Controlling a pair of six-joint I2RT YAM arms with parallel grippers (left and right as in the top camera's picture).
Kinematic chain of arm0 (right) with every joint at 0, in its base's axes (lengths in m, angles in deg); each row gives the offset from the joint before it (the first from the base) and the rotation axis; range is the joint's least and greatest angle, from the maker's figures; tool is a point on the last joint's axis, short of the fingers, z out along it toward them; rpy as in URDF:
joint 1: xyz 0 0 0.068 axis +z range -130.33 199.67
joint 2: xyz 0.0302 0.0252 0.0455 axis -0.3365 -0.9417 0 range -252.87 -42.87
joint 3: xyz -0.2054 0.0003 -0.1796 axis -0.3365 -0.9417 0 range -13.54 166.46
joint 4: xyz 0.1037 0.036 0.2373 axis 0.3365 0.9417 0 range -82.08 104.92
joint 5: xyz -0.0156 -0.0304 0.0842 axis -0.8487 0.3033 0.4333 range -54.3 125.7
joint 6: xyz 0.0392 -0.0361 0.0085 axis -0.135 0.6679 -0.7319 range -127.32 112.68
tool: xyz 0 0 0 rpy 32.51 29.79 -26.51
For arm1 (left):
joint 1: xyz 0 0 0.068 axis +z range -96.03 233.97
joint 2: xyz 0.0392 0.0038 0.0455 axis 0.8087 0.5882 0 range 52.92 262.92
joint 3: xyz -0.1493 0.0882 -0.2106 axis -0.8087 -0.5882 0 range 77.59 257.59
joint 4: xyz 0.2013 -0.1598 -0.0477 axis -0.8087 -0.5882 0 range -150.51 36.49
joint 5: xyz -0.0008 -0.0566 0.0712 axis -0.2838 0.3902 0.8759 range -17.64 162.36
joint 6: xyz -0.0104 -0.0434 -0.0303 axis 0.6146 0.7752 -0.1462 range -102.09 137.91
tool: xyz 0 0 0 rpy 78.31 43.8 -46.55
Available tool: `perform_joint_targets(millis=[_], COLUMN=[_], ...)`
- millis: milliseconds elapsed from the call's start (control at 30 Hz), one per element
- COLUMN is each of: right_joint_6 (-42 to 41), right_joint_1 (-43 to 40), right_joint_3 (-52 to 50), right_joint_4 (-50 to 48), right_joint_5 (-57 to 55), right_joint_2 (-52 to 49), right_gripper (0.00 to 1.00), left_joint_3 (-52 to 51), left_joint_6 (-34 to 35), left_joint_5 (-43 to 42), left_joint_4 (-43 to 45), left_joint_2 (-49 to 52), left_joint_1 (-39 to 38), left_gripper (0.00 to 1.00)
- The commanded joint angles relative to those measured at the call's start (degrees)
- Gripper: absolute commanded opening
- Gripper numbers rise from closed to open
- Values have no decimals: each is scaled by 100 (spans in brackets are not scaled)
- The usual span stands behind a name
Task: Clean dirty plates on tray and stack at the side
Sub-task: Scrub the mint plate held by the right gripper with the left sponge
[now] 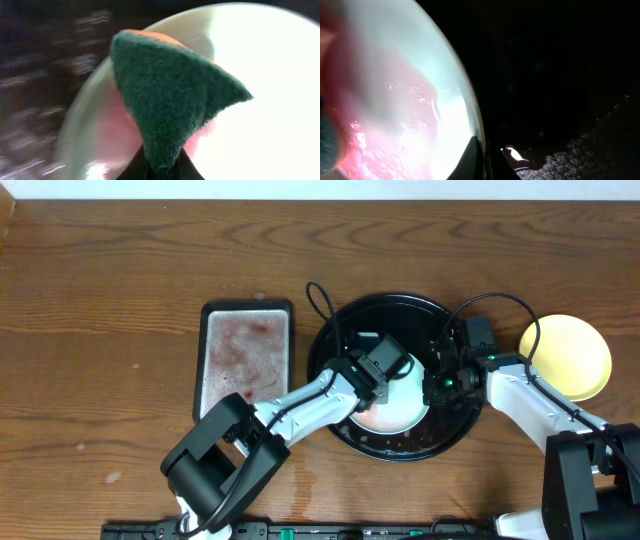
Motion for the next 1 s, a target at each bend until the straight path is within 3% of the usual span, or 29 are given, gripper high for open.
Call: perform_joint_targets(millis=[0, 200, 400, 533, 633, 967], right_joint_6=[44, 42, 39, 42, 52, 87], right_joint_1=[17, 17, 17, 17, 17, 17], right_joint_3=[-15, -15, -15, -15, -15, -15], right_joint_4=[76, 55, 22, 24, 44, 35], right_joint_5=[-481, -481, -481, -481, -481, -481], right_joint_2=[-144, -144, -144, -144, -144, -144], right_gripper=[1, 1, 1, 1, 1, 1], left_joint_3=[-90, -92, -92, -92, -92, 363], left_joint_6=[599, 896, 892, 890, 822, 72], left_joint_5=[-1853, -2026, -2651, -2472, -1930, 1377], left_joint_4=[660, 1185, 1119, 695, 262, -1473], left_joint_2=[256, 289, 446, 605, 656, 479], left_joint_1=[15, -175, -219, -162, -37, 181], left_gripper=[7, 8, 11, 11, 8, 8])
